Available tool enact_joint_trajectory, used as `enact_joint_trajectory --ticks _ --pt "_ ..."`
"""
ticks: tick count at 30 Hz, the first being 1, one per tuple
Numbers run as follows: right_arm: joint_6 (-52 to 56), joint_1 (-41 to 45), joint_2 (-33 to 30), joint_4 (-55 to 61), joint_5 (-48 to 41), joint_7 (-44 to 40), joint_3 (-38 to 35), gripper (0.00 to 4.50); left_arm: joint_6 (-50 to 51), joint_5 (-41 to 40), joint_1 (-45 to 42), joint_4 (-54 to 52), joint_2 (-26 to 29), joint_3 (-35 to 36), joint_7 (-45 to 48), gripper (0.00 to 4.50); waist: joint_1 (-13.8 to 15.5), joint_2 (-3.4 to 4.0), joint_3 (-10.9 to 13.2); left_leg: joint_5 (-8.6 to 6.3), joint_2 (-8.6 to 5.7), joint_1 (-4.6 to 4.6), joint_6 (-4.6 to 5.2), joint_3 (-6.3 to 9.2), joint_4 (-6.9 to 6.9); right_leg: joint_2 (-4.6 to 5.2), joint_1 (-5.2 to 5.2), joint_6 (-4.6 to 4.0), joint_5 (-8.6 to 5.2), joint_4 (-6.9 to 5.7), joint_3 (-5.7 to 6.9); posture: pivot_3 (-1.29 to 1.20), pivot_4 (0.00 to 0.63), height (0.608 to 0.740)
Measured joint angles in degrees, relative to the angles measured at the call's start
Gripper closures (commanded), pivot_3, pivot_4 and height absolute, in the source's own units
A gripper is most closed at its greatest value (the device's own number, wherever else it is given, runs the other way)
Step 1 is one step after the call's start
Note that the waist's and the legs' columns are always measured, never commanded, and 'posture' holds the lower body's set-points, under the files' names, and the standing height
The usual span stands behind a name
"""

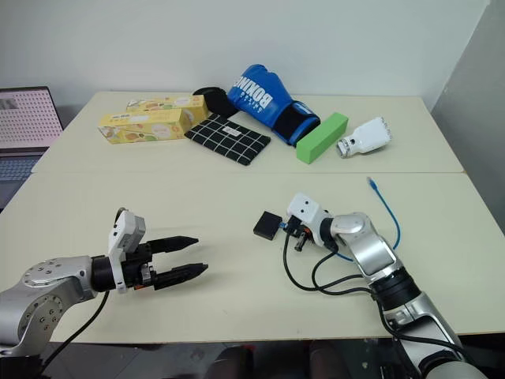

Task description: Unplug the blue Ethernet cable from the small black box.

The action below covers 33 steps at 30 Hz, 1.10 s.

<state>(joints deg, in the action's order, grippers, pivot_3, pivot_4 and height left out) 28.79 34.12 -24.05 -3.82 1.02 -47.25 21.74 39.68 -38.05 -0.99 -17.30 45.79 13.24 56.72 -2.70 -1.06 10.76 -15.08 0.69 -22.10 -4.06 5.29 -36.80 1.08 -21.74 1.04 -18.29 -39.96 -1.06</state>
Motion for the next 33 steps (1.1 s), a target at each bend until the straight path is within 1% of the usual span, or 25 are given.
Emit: enact_joint_trajectory --ticks 4,7,9,12,14,17,21,23,24,25,26,29,31,32,33 --pt "-7.04 -1.01 -0.62 2.13 0.24 -0.58 0.03 4.39 3.28 -2.16 -2.88 2.46 -2.37 0.13 -2.6 0.0 0.01 0.0 0.0 0.0 0.02 -0.01 0.0 0.02 -0.01 0.0 -0.01 0.0 0.0 -0.01 0.02 0.0 0.15 0.74" --pt "-18.98 -0.52 -1.95 3.85 2.36 -1.13 0.41 4.39 8.82 -8.41 -5.5 2.73 -4.74 1.75 -4.17 0.0 0.0 -0.01 0.0 0.0 0.03 -0.04 0.0 0.04 -0.04 0.0 -0.01 0.0 0.0 -0.01 0.04 0.0 0.15 0.74" --pt "-25.55 0.82 -2.35 4.38 3.2 -1.44 0.7 4.39 11.63 -11.57 -6.36 2.72 -5.25 2.61 -5.38 0.0 -0.17 -0.02 0.0 0.0 0.04 -0.03 -0.01 0.03 -0.05 0.0 0.0 0.0 0.0 -0.01 0.03 0.0 0.15 0.74" --pt "-32.19 1.64 -2.71 5.07 4.53 -2.64 1.43 4.39 14.35 -14.57 -6.61 2.68 -6.51 3.09 -7.44 0.0 -0.18 -0.01 -0.01 0.01 0.05 -0.02 -0.02 0.07 -0.05 0.0 0.01 0.0 0.0 -0.01 0.04 0.0 0.15 0.74" --pt "-35.33 2.48 -2.64 5.53 4.98 -3.34 2.2 4.39 15.39 -16.01 -7.31 2.72 -8.22 3.07 -9.11 0.0 -0.07 -0.02 0.0 0.01 0.08 -0.03 -0.02 0.09 -0.09 0.02 0.02 0.0 0.0 -0.02 0.05 0.0 0.15 0.74" --pt "-38.58 3.64 -2.61 6.05 5.83 -3.95 2.23 4.39 16.26 -17.42 -8.58 2.53 -9.15 3.02 -10.54 0.0 0.09 -0.02 -0.01 0.02 0.07 -0.02 -0.03 0.15 -0.12 0.03 0.08 0.0 0.0 -0.01 0.07 0.0 0.15 0.74" --pt "-39.78 3.69 -2.58 6.05 6.9 -4.16 2.6 4.39 16.77 -18.4 -8.74 2.25 -9.54 2.71 -11.12 0.0 0.2 -0.02 -0.01 0.02 0.06 -0.02 -0.04 0.15 -0.11 0.04 0.08 0.0 0.0 -0.01 0.06 0.0 0.15 0.74" --pt "-39.93 3.68 -2.43 6.05 7.04 -4.35 2.66 4.39 17.24 -18.59 -8.78 2.25 -9.54 2.53 -11.1 0.37 0.22 -0.02 -0.01 0.02 0.06 -0.02 -0.04 0.15 -0.11 0.04 0.08 0.0 0.0 -0.01 0.06 0.0 0.15 0.74" --pt "-40.01 3.68 -2.39 6.05 7.17 -4.42 2.67 4.39 17.35 -18.62 -8.78 2.25 -9.54 2.27 -11.09 0.45 0.26 -0.02 -0.01 0.02 0.06 -0.02 -0.05 0.15 -0.12 0.04 0.08 0.0 0.0 -0.01 0.06 0.0 0.15 0.74" --pt "-40.05 3.68 -2.36 6.07 7.29 -4.46 2.67 4.39 17.41 -18.67 -8.77 2.25 -9.54 2.14 -11.08 0.76 0.29 -0.02 -0.01 0.03 0.06 -0.02 -0.05 0.15 -0.12 0.04 0.08 0.0 0.0 -0.01 0.06 0.0 0.15 0.74" --pt "-40.07 3.68 -2.28 6.12 7.37 -4.5 2.67 4.39 17.42 -18.76 -8.78 2.25 -9.53 2.12 -11.07 0.87 0.32 -0.02 -0.01 0.02 0.06 -0.02 -0.05 0.15 -0.11 0.04 0.08 0.0 0.0 -0.01 0.06 0.0 0.15 0.74" --pt "-40.17 3.68 -2.2 6.4 7.45 -4.7 2.67 4.39 17.42 -19.12 -8.78 2.25 -9.54 1.9 -11.03 1.57 0.39 -0.02 -0.01 0.03 0.06 -0.02 -0.05 0.15 -0.11 0.04 0.08 0.0 0.0 0.0 0.06 0.0 0.15 0.74" --pt "-40.18 3.67 -2.17 6.42 7.71 -4.74 2.68 4.39 17.41 -19.24 -8.79 2.25 -9.55 1.53 -10.89 1.89 0.43 -0.02 -0.01 0.02 0.05 -0.02 -0.05 0.15 -0.11 0.05 0.08 0.0 0.0 0.0 0.06 0.0 0.15 0.74" --pt "-40.18 3.66 -2.17 6.42 8.02 -4.76 2.69 4.39 17.38 -19.27 -8.81 2.25 -9.55 1.25 -10.84 2.21 0.46 -0.02 -0.01 0.03 0.05 -0.02 -0.05 0.15 -0.11 0.04 0.08 0.0 0.0 0.0 0.06 0.0 0.15 0.74" --pt "-40.19 3.64 -2.16 6.44 8.23 -4.76 2.7 4.39 17.37 -19.28 -8.83 2.25 -9.56 1.03 -10.82 2.38 0.48 -0.02 -0.01 0.03 0.05 -0.02 -0.05 0.15 -0.11 0.04 0.08 0.0 0.0 0.0 0.06 0.0 0.15 0.74"
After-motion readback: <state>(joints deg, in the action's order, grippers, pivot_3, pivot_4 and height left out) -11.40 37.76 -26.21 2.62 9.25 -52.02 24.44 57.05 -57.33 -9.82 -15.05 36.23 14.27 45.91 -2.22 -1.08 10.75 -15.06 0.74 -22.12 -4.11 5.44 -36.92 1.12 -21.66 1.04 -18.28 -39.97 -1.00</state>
